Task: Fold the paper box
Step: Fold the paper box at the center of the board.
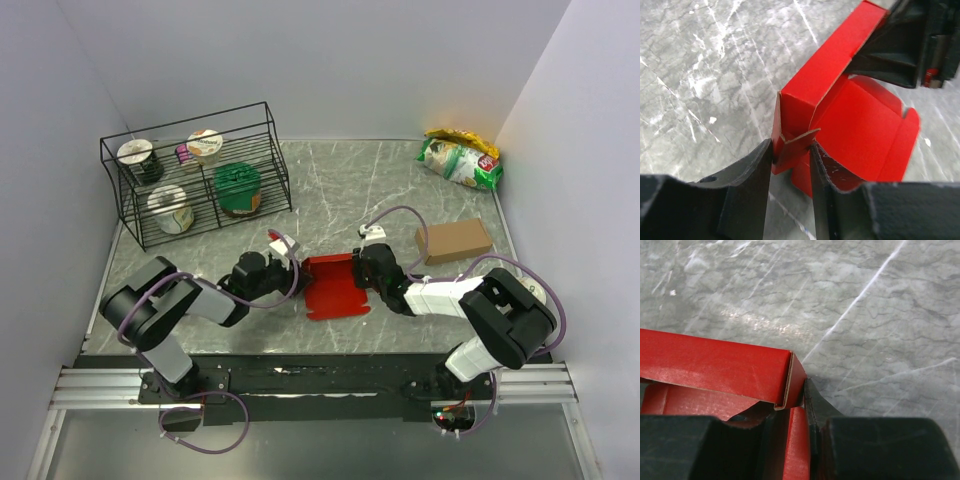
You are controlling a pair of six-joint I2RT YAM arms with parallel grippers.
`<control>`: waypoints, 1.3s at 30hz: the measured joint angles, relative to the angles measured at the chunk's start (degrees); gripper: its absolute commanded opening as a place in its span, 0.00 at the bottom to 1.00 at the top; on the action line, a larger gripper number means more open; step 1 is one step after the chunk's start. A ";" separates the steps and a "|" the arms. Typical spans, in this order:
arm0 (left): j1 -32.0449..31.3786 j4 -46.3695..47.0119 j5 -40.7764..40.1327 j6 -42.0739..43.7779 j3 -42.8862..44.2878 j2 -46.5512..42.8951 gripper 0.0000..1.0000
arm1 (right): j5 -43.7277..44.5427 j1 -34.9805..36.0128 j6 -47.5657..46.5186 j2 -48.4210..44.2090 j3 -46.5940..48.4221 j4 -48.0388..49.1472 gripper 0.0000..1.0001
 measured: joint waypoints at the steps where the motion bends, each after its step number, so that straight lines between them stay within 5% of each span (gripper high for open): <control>1: -0.52 -0.11 -1.18 -0.07 0.44 0.48 0.35 | 0.42 -0.04 -0.04 0.00 0.00 -0.07 0.22; 9: -5.62 -1.64 -14.75 -3.26 4.17 3.08 0.34 | 4.04 0.50 -0.02 -0.02 0.00 -0.81 0.20; 13: -7.65 -2.99 -20.81 -5.20 6.43 4.59 0.18 | 5.99 1.29 0.92 -0.07 0.00 -1.29 0.19; 15: -8.20 -3.54 -22.95 -6.23 7.45 5.18 0.19 | 6.86 1.66 1.46 -0.07 0.02 -1.49 0.19; 32: -9.90 -5.05 -31.21 -16.15 11.61 8.50 0.11 | 11.30 3.26 7.04 -0.48 1.42 -6.29 0.18; 35: -10.05 -5.03 -31.56 -15.78 11.61 8.55 0.17 | 11.28 3.26 7.17 -0.50 1.42 -6.36 0.19; 38: -10.16 -4.83 -31.36 -14.36 11.56 8.55 0.47 | 11.23 3.26 7.15 -0.52 1.42 -6.38 0.20; 39: -10.14 -4.63 -31.08 -13.70 11.45 8.55 0.68 | 11.17 3.26 7.13 -0.52 1.42 -6.38 0.20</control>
